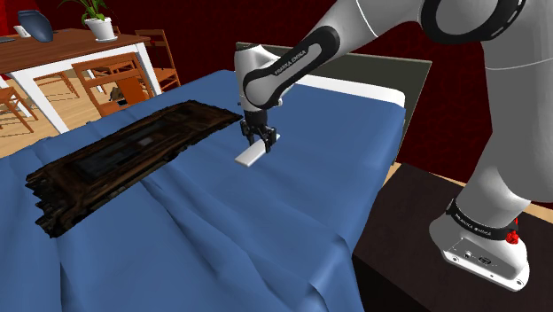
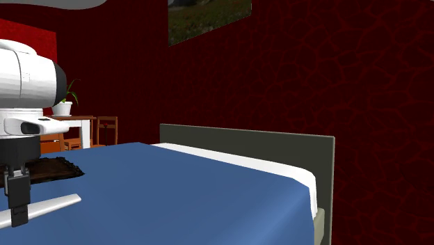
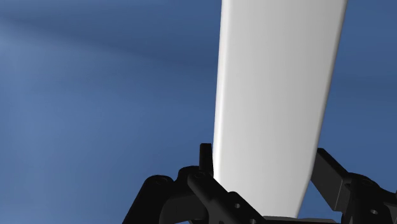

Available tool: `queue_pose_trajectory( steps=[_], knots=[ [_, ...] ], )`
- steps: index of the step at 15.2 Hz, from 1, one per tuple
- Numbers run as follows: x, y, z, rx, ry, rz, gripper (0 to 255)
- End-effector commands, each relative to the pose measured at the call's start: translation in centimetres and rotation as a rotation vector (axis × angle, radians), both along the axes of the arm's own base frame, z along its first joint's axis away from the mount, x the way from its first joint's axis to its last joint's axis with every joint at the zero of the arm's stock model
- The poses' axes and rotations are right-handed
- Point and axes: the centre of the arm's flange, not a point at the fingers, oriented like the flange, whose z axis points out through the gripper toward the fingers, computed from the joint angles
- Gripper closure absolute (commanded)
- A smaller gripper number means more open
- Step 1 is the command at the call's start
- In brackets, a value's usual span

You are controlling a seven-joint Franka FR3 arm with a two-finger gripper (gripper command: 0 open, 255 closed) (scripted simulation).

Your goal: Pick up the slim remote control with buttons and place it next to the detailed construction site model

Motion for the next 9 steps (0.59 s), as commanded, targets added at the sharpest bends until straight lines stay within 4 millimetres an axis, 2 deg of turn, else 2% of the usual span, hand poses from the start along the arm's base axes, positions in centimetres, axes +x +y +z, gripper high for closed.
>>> queue_pose_trajectory(
  steps=[1, 6, 9],
  knots=[
    [0.0, 0.0, 0.0, 0.000, 0.000, 0.000, 0],
    [0.0, 0.0, 0.0, 0.000, 0.000, 0.000, 0],
    [0.0, 0.0, 4.0, 0.000, 0.000, 0.000, 0]
  ],
)
